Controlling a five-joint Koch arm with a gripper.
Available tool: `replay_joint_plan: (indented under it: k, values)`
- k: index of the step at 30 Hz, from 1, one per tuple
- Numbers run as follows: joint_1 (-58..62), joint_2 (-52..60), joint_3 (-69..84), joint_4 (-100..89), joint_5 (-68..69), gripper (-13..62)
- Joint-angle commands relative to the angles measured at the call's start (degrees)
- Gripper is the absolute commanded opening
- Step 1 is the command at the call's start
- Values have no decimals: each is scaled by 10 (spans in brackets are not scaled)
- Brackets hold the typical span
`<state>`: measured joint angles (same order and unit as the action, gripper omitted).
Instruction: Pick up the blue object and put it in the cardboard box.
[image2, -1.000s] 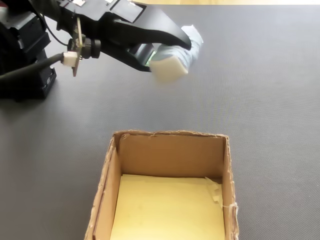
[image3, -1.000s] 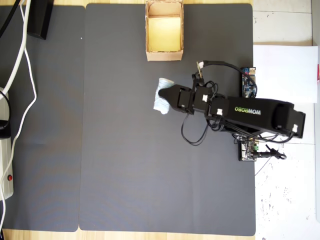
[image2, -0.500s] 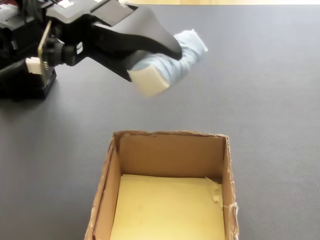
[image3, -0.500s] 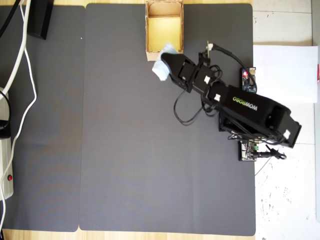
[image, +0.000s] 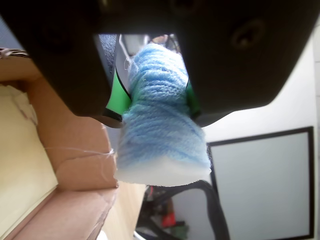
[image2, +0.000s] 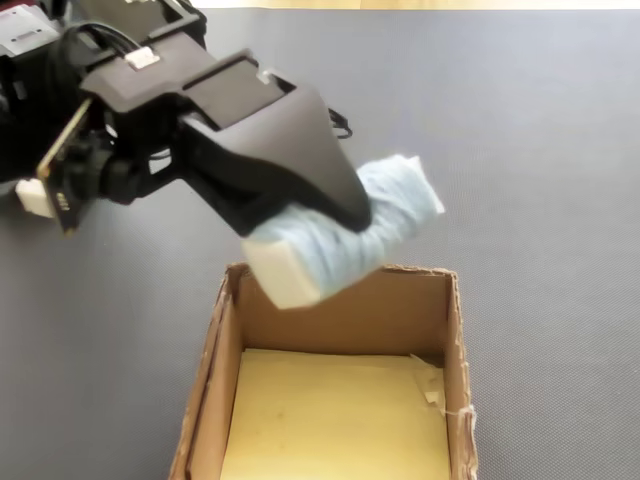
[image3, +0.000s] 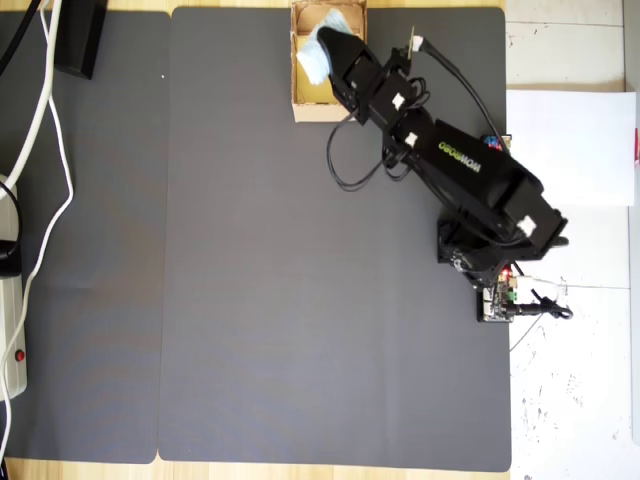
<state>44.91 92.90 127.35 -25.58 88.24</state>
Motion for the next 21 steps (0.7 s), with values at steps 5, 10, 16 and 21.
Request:
replay_joint_plan:
  k: [5,10,16,21]
  values:
    - [16,-1,-108,110,40,247]
    - [16,14,-110,170,40,293]
    - [16,26,-104,198,40,308]
    - [-15,63,-86,203,37,308]
